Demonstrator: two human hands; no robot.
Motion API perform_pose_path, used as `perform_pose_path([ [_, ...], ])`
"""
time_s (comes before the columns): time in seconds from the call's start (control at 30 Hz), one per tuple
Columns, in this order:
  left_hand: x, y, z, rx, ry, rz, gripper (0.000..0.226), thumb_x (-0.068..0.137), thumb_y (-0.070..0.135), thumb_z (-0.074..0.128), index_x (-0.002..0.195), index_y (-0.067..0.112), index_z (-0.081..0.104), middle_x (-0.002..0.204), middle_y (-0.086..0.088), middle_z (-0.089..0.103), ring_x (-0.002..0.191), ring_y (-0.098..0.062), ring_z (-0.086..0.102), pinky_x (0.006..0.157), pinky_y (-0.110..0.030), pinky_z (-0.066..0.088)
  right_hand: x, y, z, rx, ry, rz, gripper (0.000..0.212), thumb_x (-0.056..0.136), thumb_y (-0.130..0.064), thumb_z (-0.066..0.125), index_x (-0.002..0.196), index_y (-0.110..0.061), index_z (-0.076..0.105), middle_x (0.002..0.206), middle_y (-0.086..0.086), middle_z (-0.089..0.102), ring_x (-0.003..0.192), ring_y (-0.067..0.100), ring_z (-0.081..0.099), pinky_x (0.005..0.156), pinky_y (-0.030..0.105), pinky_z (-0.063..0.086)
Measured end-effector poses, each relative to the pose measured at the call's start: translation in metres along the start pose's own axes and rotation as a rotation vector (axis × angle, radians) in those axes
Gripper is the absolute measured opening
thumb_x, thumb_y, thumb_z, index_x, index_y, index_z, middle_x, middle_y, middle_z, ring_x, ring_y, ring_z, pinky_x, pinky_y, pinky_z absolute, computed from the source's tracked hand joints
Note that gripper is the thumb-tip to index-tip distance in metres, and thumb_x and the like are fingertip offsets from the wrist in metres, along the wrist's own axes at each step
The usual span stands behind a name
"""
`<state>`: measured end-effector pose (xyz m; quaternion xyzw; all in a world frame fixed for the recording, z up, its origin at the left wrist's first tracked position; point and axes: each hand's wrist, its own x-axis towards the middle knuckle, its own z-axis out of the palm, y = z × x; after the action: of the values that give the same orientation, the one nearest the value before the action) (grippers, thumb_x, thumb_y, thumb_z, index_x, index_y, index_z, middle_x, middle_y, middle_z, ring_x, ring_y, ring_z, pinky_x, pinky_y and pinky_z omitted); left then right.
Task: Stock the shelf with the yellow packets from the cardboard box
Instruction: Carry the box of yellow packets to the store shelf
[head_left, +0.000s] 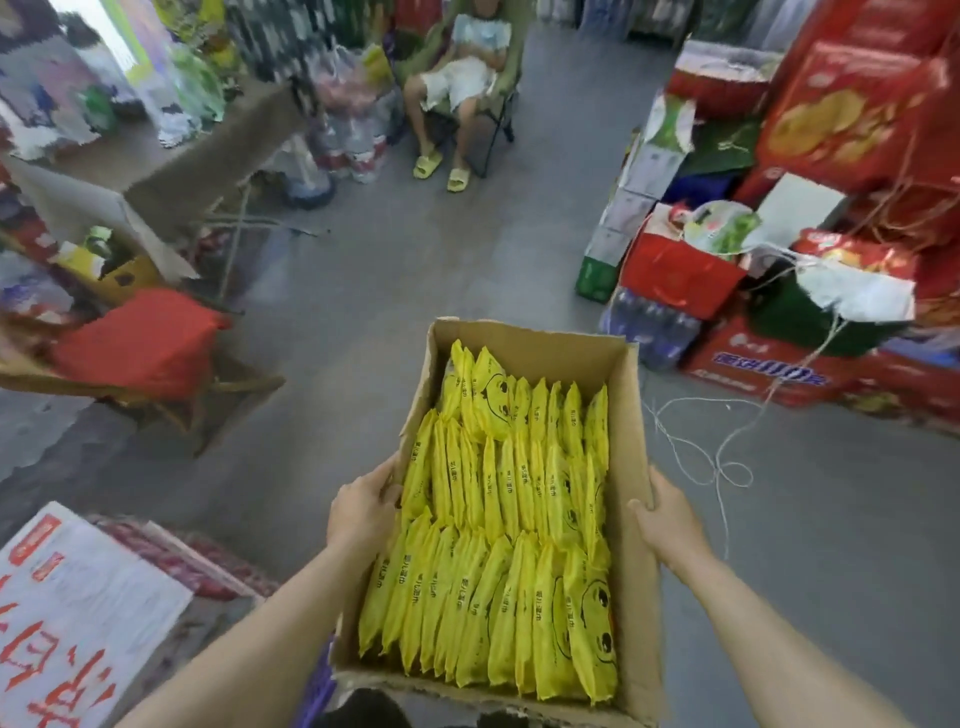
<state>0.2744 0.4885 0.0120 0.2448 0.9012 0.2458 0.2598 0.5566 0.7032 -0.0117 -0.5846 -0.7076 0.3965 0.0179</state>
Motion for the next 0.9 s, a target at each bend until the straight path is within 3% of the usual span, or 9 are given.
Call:
perform_pose_path([
  [0.17, 0.013, 0.112, 0.073, 0.000, -0.131, 0.138, 0.045, 0.095, 0.018, 0.053, 0.134, 0.041, 0.054, 0.112, 0.003, 0.072, 0.099, -0.019, 0.063, 0.088, -0.036, 0.052, 0.021, 0.077, -0.102, 0.027, 0.087, 0.118, 0.066, 0.095, -0.015, 0.054, 0.154, -0.023, 0.028, 0.151, 0.007, 0.045, 0.136, 0.033, 0.044, 0.109, 0.042, 0.036],
  [0.27, 0.025, 0.181, 0.120, 0.028, -0.208, 0.245, 0.040, 0.096, 0.019, 0.052, 0.131, 0.037, 0.059, 0.102, 0.000, 0.074, 0.087, -0.019, 0.063, 0.073, -0.027, 0.047, 0.031, 0.123, -0.160, 0.059, 0.143, 0.174, 0.060, 0.091, -0.021, 0.055, 0.148, -0.025, 0.039, 0.144, 0.005, 0.053, 0.128, 0.029, 0.051, 0.100, 0.036, 0.042],
  [0.33, 0.035, 0.229, 0.153, 0.064, -0.254, 0.339, 0.038, 0.096, 0.019, 0.051, 0.129, 0.035, 0.061, 0.096, -0.001, 0.074, 0.086, -0.022, 0.065, 0.070, -0.026, 0.042, 0.041, 0.159, -0.194, 0.090, 0.175, 0.242, 0.060, 0.088, -0.025, 0.055, 0.146, -0.026, 0.041, 0.144, 0.000, 0.053, 0.128, 0.027, 0.052, 0.103, 0.036, 0.043],
  [0.5, 0.064, 0.354, 0.248, 0.179, -0.370, 0.528, 0.033, 0.095, 0.020, 0.047, 0.119, 0.033, 0.066, 0.089, -0.009, 0.073, 0.088, -0.032, 0.064, 0.072, -0.033, 0.047, 0.062, 0.237, -0.273, 0.187, 0.284, 0.381, 0.067, 0.083, -0.030, 0.053, 0.147, -0.021, 0.040, 0.147, 0.002, 0.049, 0.132, 0.025, 0.048, 0.110, 0.039, 0.039],
  [0.7, 0.094, 0.510, 0.378, 0.273, -0.488, 0.768, 0.041, 0.091, 0.013, 0.053, 0.126, 0.031, 0.063, 0.090, -0.015, 0.071, 0.086, -0.036, 0.064, 0.072, -0.037, 0.049, 0.089, 0.305, -0.367, 0.221, 0.427, 0.572, 0.060, 0.092, -0.020, 0.055, 0.150, -0.020, 0.037, 0.144, 0.009, 0.051, 0.129, 0.033, 0.049, 0.102, 0.036, 0.041],
  [0.9, 0.080, 0.672, 0.489, 0.331, -0.573, 0.933, 0.041, 0.092, 0.019, 0.054, 0.131, 0.031, 0.060, 0.108, -0.014, 0.070, 0.101, -0.036, 0.063, 0.087, -0.038, 0.051, 0.118, 0.377, -0.469, 0.266, 0.533, 0.688, 0.052, 0.091, -0.014, 0.052, 0.141, -0.026, 0.043, 0.116, 0.010, 0.063, 0.099, 0.032, 0.059, 0.080, 0.038, 0.049],
])
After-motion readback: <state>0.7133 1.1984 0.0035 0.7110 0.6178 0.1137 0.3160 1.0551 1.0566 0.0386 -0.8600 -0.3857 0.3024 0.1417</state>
